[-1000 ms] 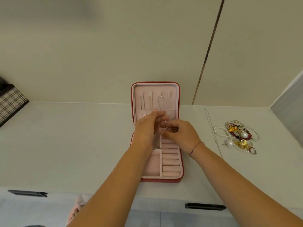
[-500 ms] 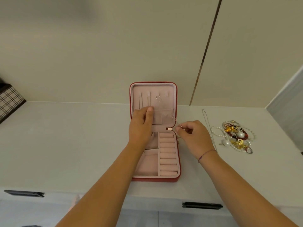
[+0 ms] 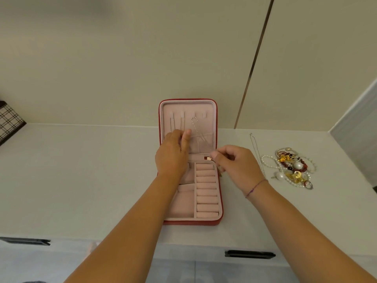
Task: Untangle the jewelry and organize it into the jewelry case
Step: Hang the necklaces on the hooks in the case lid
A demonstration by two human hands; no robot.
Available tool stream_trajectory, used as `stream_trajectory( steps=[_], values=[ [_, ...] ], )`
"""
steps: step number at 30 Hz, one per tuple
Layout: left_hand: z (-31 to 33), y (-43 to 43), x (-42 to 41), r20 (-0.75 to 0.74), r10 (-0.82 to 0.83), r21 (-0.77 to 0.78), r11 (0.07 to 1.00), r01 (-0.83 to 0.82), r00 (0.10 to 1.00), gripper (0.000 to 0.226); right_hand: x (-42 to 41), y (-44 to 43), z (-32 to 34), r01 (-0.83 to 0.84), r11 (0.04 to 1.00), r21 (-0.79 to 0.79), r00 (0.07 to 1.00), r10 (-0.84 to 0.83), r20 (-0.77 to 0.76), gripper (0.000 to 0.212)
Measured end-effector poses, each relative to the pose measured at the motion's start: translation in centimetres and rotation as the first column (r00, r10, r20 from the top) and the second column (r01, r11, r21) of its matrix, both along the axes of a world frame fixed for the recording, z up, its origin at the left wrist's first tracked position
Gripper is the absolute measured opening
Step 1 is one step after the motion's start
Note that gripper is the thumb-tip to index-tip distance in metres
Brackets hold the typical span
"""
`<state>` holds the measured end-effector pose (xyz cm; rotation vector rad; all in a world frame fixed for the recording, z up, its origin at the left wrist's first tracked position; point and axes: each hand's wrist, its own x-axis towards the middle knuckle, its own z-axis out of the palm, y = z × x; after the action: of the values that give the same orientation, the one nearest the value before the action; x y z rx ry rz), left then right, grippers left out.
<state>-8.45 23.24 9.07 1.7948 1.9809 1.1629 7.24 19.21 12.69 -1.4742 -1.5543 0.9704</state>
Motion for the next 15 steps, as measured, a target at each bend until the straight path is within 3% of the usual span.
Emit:
stream_trajectory(
  steps=[3, 8, 15],
  values=[
    [-0.2, 0.1, -0.2, -0.002, -0.015, -0.012, 1.0, 0.015, 1.0, 0.059, -0.5, 0.9, 2.0, -0.02, 0.998, 0.06, 0.994, 0.027, -0.109, 0.012],
    [-0.1, -0.2, -0.6, 0.134, -0.052, 0.002, 0.999, 0.052, 0.99, 0.063, -1.8, 3.3, 4.6, -0.055, 0.989, 0.139, 0.973, 0.085, -0.217, 0.013],
    [0.0, -0.1, -1.1, 0.298, -0.078, 0.003, 0.997, 0.081, 0.951, 0.068, -3.4, 6.0, 5.5, -0.065, 0.972, 0.227, 0.972, 0.113, -0.204, 0.012]
  ],
)
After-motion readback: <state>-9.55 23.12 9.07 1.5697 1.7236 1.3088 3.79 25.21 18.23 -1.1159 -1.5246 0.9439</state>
